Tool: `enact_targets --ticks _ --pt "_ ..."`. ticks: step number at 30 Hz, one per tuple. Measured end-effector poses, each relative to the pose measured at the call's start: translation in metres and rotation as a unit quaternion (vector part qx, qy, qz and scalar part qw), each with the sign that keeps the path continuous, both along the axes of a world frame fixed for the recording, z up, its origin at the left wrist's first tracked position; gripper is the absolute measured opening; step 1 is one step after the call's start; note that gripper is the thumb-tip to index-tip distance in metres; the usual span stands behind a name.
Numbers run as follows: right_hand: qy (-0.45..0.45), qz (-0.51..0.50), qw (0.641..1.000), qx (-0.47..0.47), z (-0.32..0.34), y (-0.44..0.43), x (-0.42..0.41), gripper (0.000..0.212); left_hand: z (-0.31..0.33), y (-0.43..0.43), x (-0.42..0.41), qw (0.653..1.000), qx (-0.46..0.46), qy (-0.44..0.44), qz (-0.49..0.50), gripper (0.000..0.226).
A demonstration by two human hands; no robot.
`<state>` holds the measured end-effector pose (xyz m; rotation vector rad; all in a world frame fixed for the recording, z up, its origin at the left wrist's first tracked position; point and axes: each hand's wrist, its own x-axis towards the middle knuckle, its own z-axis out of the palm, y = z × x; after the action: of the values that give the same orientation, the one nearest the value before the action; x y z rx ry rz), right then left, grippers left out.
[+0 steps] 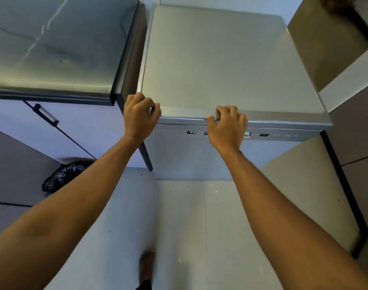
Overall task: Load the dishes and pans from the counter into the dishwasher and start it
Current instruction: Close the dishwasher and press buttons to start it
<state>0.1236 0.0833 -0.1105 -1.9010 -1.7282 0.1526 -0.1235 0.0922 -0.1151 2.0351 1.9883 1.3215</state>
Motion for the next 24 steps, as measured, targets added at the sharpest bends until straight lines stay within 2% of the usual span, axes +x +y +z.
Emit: enact_targets --ticks 4,14,18,21,24 --pt "0.008 -0.029 0.999 -0.023 0.007 0.001 -0.011 0.017 -0.004 0.004 -0.004 0.999 -0.032 -0.01 -0.019 0.025" --pt "0.008 -0.077 0.992 -0.1 0.035 0.01 -0.031 0.016 0.008 0.012 -0.026 0.988 -0.103 -0.014 -0.114 0.021" --pt "0.076 -0.005 0.992 -0.099 0.053 0.034 -0.063 0.012 0.026 0.012 -0.054 0.979 -0.132 -0.06 -0.14 0.02" --pt "0.141 0.077 0.985 -0.066 0.059 0.053 -0.106 0.011 0.035 0.003 -0.091 0.984 -0.122 -0.092 -0.097 0.022" --pt "0.169 0.148 0.973 -0.044 0.067 0.072 -0.16 0.008 0.042 -0.016 -0.14 0.985 -0.132 -0.107 -0.024 0.016"
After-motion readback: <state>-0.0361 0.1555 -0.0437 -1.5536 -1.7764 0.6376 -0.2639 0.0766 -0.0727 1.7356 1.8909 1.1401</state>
